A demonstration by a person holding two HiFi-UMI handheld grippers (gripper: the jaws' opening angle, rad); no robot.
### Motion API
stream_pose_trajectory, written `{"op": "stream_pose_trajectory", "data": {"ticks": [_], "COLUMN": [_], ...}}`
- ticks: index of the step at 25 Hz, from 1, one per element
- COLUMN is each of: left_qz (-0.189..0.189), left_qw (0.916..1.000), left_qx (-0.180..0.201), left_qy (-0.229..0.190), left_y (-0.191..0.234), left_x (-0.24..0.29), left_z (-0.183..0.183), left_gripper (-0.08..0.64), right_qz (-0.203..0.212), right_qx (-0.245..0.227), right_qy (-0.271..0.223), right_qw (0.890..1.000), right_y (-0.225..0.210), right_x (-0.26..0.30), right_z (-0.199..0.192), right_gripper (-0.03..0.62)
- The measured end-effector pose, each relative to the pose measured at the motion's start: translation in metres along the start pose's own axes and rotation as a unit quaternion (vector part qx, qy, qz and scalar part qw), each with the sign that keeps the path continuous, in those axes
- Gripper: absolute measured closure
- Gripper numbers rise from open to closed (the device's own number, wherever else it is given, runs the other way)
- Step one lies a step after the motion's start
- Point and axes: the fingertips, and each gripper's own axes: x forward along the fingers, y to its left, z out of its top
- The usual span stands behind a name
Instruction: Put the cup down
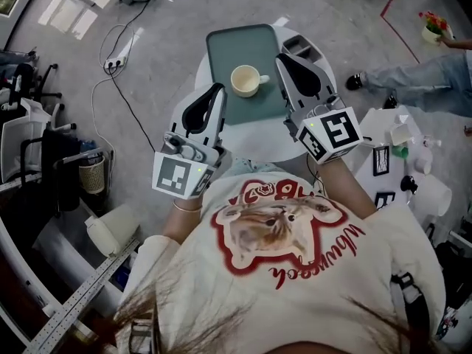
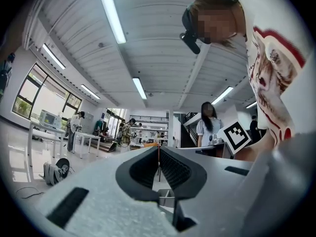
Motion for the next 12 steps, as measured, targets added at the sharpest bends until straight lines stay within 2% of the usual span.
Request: {"op": "stream_pose_trajectory", "data": {"ticks": [5,12], "left_qz": [0.007,0.028], "left_qw": [0.9999,0.9993], "left_qx": [0.011,0.014], "left_qy": [-0.006,-0.017], "left_y": [-0.010,-0.023], "left_x": [-0.003,-0.019], "left_z": [0.005,0.008], "left_gripper": [0.545,0.545], "right_qz": [0.018,0.039], "right_qx": [-0.011,0.000], "right_qy": [-0.016,-0.022], "right_qw": [1.000,0.999], "right_y": [0.008,0.022], "right_x": [-0.010,-0.028], "right_z": [0.012,0.011], "right_gripper": [0.563,0.565]}}
